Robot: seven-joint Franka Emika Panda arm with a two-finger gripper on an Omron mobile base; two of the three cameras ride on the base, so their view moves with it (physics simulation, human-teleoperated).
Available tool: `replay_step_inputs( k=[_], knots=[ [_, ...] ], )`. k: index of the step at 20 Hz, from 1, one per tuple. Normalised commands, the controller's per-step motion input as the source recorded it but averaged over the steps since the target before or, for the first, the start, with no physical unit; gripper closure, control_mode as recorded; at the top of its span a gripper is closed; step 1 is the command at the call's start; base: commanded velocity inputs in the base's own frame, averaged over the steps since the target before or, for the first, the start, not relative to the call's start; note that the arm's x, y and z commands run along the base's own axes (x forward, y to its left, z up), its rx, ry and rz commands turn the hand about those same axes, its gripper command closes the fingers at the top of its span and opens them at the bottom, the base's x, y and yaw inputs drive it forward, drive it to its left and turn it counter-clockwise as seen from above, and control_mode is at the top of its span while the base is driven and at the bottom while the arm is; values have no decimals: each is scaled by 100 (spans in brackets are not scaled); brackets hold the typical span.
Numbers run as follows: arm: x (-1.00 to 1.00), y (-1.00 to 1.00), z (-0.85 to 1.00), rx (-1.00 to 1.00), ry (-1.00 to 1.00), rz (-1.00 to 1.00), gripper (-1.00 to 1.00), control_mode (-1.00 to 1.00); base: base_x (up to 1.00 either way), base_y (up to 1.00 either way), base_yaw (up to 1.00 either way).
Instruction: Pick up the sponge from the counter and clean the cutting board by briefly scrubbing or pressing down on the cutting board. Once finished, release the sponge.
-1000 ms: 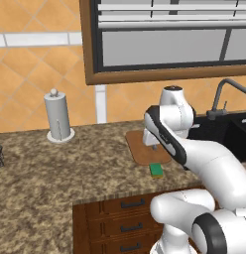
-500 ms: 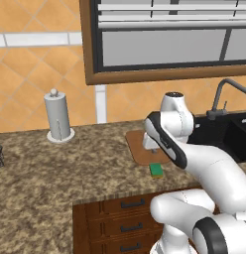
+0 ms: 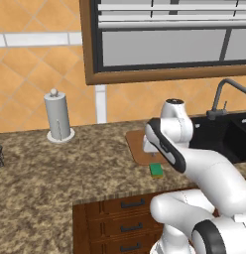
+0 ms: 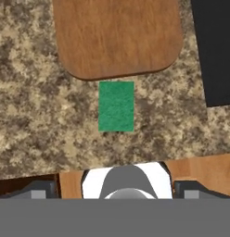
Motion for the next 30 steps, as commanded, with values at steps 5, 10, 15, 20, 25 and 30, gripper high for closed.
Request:
replay_step_inputs(
  k=[5,10,15,20,25,30],
  knots=[
    [0,-1,-21,6,-2,-20,-100,-100,0,0,0],
    [0,0,-15,4,-2,-14,-100,-100,0,0,0],
    [0,0,-5,0,0,0,-100,-100,0,0,0],
    [3,0,-3,0,0,3,-100,-100,0,0,0],
    [22,0,-12,0,4,10,-100,-100,0,0,0],
    [10,0,-4,0,3,8,-100,-100,0,0,0]
  ],
)
